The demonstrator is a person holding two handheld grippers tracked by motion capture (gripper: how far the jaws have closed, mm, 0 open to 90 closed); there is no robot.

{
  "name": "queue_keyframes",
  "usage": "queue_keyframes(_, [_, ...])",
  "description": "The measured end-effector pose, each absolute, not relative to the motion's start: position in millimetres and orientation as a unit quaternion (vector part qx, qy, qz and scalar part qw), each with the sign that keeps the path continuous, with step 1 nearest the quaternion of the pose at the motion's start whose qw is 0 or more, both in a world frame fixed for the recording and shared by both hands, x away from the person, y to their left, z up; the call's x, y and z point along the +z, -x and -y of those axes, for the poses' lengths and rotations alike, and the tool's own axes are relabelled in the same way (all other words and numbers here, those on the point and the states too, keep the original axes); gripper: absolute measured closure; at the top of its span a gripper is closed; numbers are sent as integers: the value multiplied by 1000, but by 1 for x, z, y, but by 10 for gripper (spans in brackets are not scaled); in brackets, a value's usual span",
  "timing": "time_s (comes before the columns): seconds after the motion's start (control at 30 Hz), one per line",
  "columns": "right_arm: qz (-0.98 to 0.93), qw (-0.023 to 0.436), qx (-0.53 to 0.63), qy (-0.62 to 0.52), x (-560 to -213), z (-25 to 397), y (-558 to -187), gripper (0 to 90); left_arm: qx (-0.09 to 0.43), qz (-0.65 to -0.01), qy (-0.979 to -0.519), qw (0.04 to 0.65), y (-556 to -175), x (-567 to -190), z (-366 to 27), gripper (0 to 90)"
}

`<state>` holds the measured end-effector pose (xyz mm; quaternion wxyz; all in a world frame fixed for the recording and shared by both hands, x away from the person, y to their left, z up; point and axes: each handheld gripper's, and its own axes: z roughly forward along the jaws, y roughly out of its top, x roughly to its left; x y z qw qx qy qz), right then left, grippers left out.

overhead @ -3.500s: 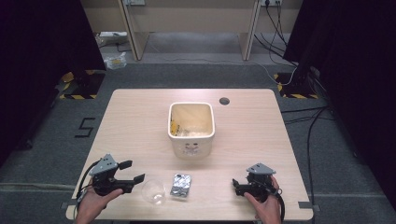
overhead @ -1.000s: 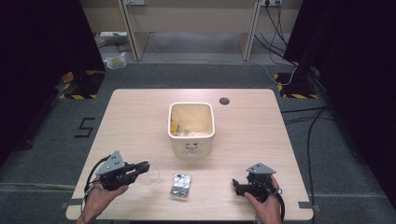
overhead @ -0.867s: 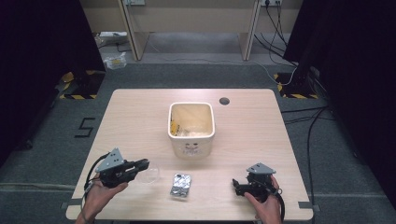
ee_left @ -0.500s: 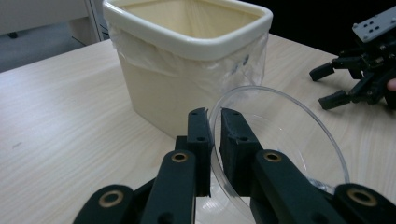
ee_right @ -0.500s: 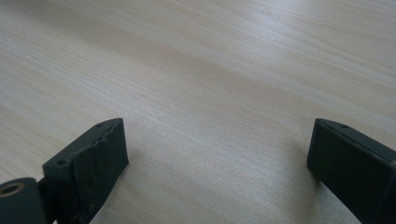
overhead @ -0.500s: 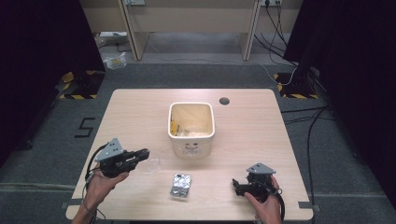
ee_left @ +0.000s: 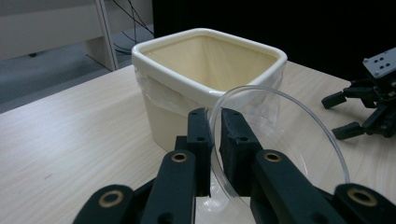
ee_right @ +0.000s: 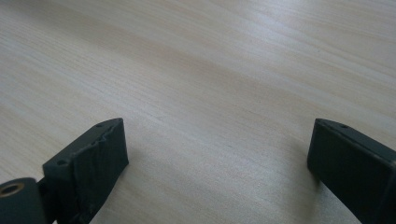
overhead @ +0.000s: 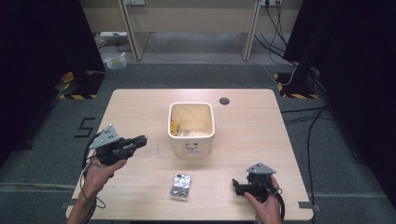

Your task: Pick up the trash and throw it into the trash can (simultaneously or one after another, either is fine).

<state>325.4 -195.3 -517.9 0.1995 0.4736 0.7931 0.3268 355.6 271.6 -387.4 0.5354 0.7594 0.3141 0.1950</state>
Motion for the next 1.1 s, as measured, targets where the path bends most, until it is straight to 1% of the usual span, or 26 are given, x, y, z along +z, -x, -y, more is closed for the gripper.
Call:
queue_keyframes(0.3, [-793,200,327,-474,-518,195,-325,53,212,-315,-753,537,-364,-378,-272,821])
queue_keyframes(0.67, [-793,200,327,-474,-518,195,-325,53,226,-319,-749,535,-384,-364,-270,821])
queue_keyframes(1.1, [-793,200,327,-473,-518,195,-325,53,233,-323,-745,536,-403,-351,-266,821])
